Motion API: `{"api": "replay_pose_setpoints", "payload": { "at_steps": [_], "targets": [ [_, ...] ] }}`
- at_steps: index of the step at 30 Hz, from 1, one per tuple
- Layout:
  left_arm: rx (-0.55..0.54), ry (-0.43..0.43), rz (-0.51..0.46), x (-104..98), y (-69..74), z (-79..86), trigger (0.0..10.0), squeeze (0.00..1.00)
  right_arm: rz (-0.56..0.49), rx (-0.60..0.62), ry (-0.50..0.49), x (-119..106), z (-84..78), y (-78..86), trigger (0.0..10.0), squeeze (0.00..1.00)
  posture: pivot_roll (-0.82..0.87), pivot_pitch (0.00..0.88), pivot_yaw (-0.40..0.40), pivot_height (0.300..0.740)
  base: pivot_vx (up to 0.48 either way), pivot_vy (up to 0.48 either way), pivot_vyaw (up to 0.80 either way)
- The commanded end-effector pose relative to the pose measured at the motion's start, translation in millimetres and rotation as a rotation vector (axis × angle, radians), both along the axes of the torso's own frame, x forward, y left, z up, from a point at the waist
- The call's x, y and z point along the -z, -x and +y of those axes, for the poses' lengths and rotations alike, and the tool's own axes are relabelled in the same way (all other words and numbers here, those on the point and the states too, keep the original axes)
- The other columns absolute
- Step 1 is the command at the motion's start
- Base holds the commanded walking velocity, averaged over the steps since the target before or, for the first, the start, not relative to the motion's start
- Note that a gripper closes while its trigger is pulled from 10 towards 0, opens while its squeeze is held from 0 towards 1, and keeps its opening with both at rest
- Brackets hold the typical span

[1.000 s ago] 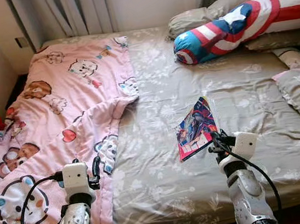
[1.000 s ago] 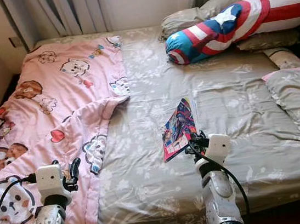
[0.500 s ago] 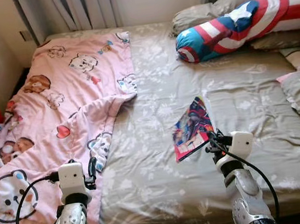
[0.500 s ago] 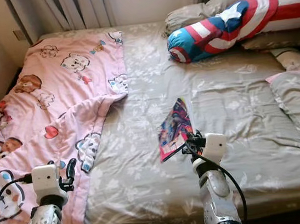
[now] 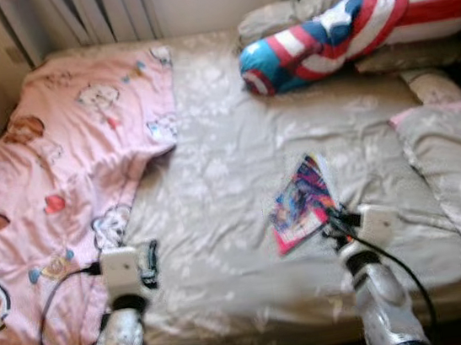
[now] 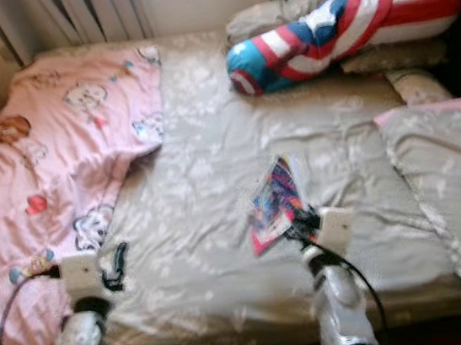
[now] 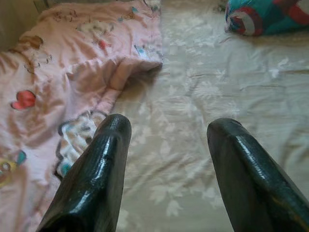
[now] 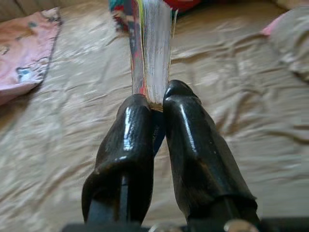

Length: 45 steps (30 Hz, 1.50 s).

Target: Clean up the room

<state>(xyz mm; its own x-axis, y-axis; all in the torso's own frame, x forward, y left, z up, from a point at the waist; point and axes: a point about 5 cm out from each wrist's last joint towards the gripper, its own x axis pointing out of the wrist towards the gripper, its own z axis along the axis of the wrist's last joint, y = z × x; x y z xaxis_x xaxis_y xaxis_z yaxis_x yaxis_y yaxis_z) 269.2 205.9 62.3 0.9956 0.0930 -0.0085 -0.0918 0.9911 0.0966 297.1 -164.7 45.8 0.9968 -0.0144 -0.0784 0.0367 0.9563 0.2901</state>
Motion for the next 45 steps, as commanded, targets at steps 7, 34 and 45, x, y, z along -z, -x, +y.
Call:
{"api": "replay_pose_setpoints", "payload": {
  "at_steps": [7,34,45],
  "targets": [
    [-0.007,-0.006,0.006,0.8,1.1,1.5,10.0,0.0,-0.033,-0.022,0.002,-6.6,6.0,-3.8,10.0,0.0,0.03,0.158,-0.043,0.74,0.0,-0.274,0.0],
    [0.011,0.047,-0.017,-1.2,1.0,-2.9,10.0,0.0,-0.028,-0.044,0.008,-6.3,8.7,-3.6,10.0,0.0,0.03,0.167,-0.047,0.74,0.0,-0.098,0.0],
    [0.019,0.064,-0.018,-1.7,0.9,-3.7,10.0,0.0,-0.028,-0.037,0.012,-5.8,7.5,-3.1,10.0,0.0,0.03,0.168,-0.047,0.74,0.0,0.0,0.0]
  ]
}}
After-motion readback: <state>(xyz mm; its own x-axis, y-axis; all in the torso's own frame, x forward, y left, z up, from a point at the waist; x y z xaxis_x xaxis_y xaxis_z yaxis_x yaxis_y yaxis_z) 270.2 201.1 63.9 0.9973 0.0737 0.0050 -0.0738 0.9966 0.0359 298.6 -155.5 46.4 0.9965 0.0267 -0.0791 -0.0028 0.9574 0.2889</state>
